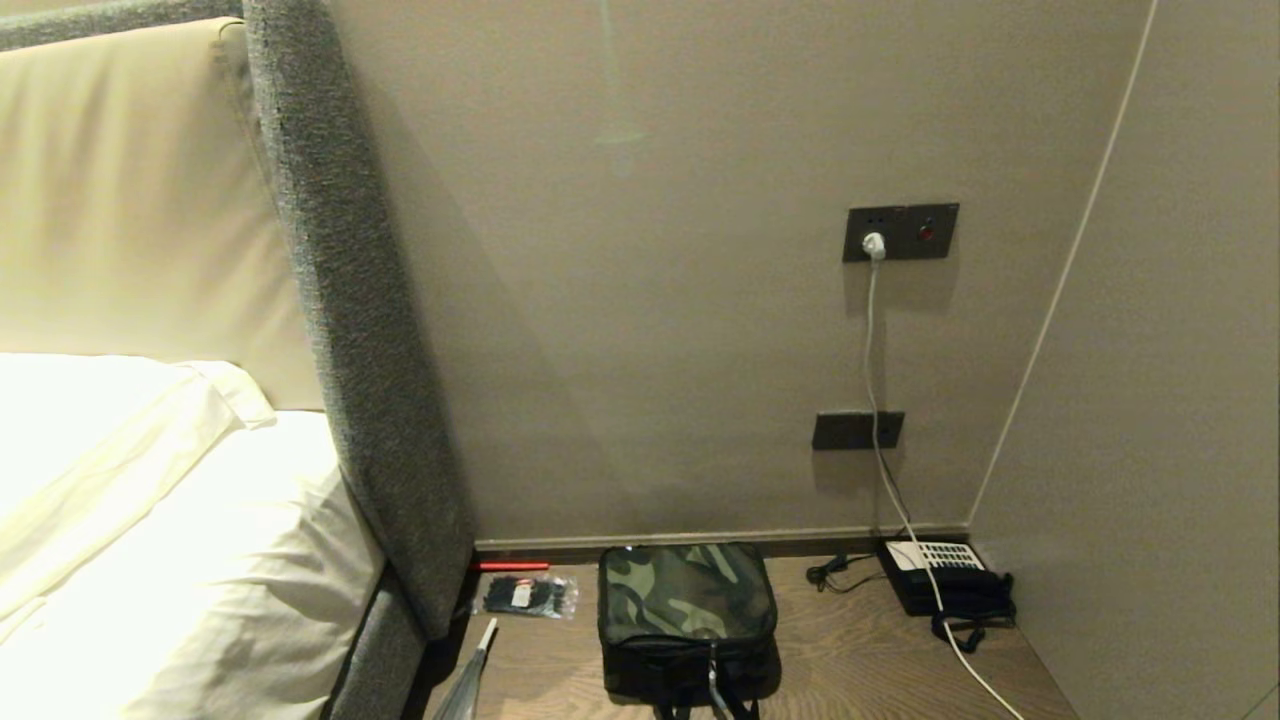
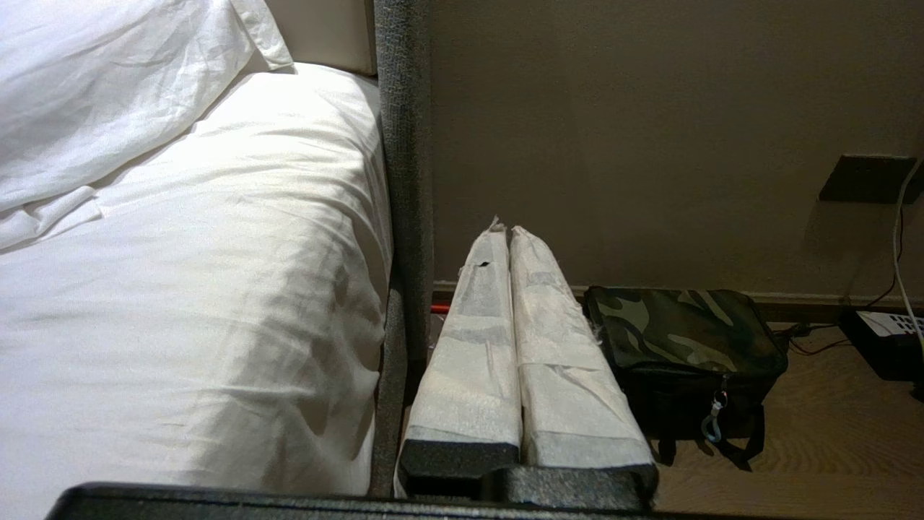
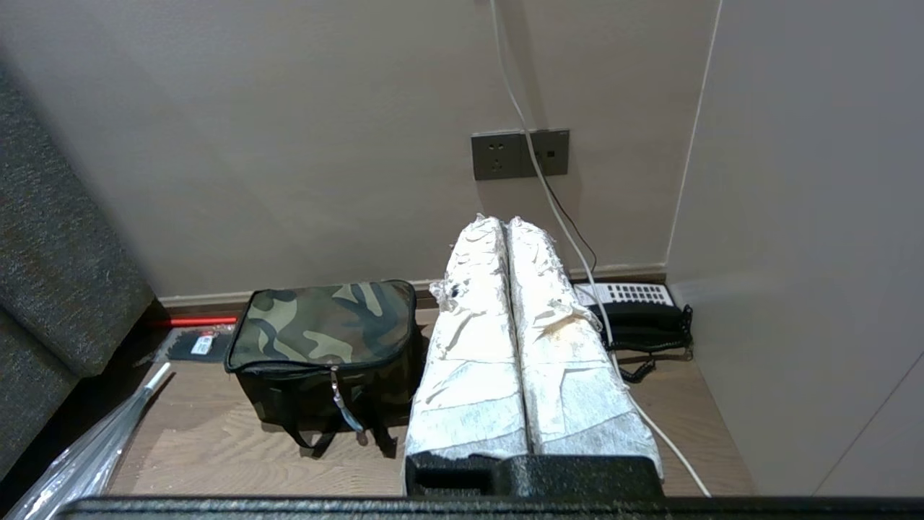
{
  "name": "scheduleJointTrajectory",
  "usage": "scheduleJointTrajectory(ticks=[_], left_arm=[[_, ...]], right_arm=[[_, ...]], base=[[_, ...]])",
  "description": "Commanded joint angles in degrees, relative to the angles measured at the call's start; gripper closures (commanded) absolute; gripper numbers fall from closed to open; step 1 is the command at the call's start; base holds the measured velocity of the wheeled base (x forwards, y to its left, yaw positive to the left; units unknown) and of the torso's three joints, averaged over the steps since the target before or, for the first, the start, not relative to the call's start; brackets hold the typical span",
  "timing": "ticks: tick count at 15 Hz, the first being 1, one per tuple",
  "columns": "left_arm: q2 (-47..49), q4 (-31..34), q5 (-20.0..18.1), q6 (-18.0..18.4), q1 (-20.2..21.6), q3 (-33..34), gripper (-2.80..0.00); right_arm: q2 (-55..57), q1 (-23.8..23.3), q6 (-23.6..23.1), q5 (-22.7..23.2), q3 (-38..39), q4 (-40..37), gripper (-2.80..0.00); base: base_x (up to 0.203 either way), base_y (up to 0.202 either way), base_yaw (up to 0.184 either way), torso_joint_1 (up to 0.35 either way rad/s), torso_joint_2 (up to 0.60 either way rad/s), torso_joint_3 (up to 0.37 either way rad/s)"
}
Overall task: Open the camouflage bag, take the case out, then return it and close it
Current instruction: Open the top of the storage box
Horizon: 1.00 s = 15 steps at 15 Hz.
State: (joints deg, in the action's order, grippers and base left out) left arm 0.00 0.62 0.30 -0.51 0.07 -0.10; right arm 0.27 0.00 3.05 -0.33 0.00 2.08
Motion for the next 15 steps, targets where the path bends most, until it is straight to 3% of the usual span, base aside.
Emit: scheduleJointTrajectory(ticks=[1,15], left_arm=[[-0.1,0.0,0.0,0.0,0.0,0.0,0.00],[-0.1,0.0,0.0,0.0,0.0,0.0,0.00]], right_arm=[[0.0,0.0,0.0,0.0,0.7,0.0,0.00],[0.0,0.0,0.0,0.0,0.7,0.0,0.00]], base=[[0.000,0.000,0.000,0.000,0.00,0.000],[0.000,0.000,0.000,0.000,0.00,0.000]])
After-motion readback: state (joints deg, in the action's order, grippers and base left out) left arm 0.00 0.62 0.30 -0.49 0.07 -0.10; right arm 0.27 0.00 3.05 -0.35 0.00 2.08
